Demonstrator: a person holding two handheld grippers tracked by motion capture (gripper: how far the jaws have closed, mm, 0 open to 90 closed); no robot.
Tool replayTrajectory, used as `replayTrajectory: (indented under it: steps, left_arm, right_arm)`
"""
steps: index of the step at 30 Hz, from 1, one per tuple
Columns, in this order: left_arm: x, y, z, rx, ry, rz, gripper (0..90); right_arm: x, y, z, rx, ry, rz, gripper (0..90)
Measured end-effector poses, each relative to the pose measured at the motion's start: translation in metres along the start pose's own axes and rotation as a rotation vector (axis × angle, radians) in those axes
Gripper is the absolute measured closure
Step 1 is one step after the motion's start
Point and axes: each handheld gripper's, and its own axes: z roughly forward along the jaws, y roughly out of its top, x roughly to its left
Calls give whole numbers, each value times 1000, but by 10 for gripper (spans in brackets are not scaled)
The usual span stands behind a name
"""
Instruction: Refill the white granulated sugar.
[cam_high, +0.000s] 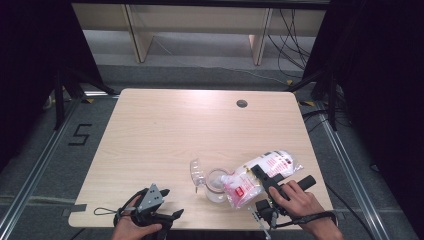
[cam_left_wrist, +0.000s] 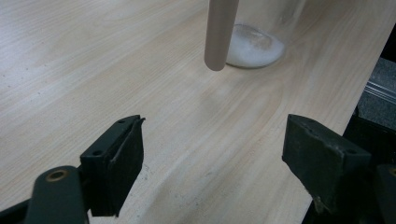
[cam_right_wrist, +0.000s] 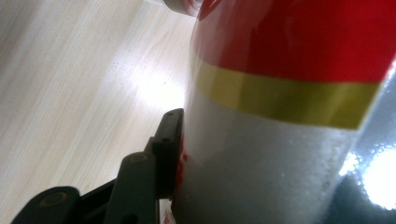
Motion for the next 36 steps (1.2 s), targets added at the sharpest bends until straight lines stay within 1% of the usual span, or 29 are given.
replayTrajectory:
  steps: [1,2,5,6,7,8,9,10,11,12,13,14,15,16,17,18,19,20,23,24,25,27,28,29,30,33,35,36]
  left_arm:
    - [0,0,0,7,1,2,202]
    - [0,0,0,1,-1,2,202]
    - [1,0,0,8,2,8,202]
    - [4,1,-1,26,9,56,202]
    - [1,0,0,16,7,16,202]
    - [0,0,0,6,2,6,202]
    - [0,0,0,5,-3,4,202]
    - [2,1,0,9,0,35,202]
    - [0,0,0,13,2,7,202]
    - [0,0,0,7,0,4,202]
    - [1,0,0,16,7,14,202]
    - [2,0,0,16,8,16,202]
    - [2,0,0,16,8,15,202]
    - [0,0,0,7,2,4,202]
    - [0,0,0,7,2,4,202]
    - [1,0,1,9,1,6,202]
    - [0,0,2,-6,-6,-3,202]
    - [1,0,0,15,4,13,202]
    - [1,0,0,6,1,4,202]
    - [2,0,0,16,7,15,202]
    - [1,0,0,15,7,14,202]
    - [0,0,1,-3,-2,-5,202]
    - [1,0,0,14,5,16,202]
    - [2,0,0,17,8,25,202]
    - [0,0,2,1,2,-2,202]
    - [0,0,1,-1,0,-3,202]
    - [0,0,2,-5,-1,-8,202]
    - [0,0,2,1,3,-3,202]
  right_arm:
    - [0,0,0,0,0,1,574]
    - [0,0,0,-2,-2,1,574]
    - [0,0,0,0,-2,-1,575]
    - [0,0,0,-3,-4,-1,575]
    - [1,0,0,-7,-11,1,576]
    - [0,0,0,-8,-12,-3,576]
    - [0,0,0,-7,-12,-3,576]
    - [1,0,0,-3,-14,-2,576]
    - [0,1,0,-3,-14,-4,576]
    - [0,1,0,-5,-15,-10,577]
    - [0,1,0,-6,-14,-13,577]
    - [-1,1,1,-11,-20,-20,577]
    - [0,1,0,-5,-14,-16,577]
    - [0,1,0,4,-12,-15,577]
    - [0,1,0,4,-12,-15,577]
    - [1,1,0,2,-14,-4,578]
    - [1,0,0,4,-12,-14,578]
    - [1,0,0,5,-12,-14,578]
    - [1,1,0,5,-17,-11,579]
    - [0,1,-1,6,-16,-14,579]
    - [1,1,0,2,-20,0,579]
    - [1,1,-1,4,-13,-5,580]
    - [0,2,-1,2,-12,-16,580]
    - [0,2,-1,4,-12,-14,580]
    - [0,2,-1,7,-11,-9,580]
    - [0,2,-1,11,-13,-9,581]
    - [0,2,0,8,-18,-24,581]
    - [0,2,0,5,-21,-29,581]
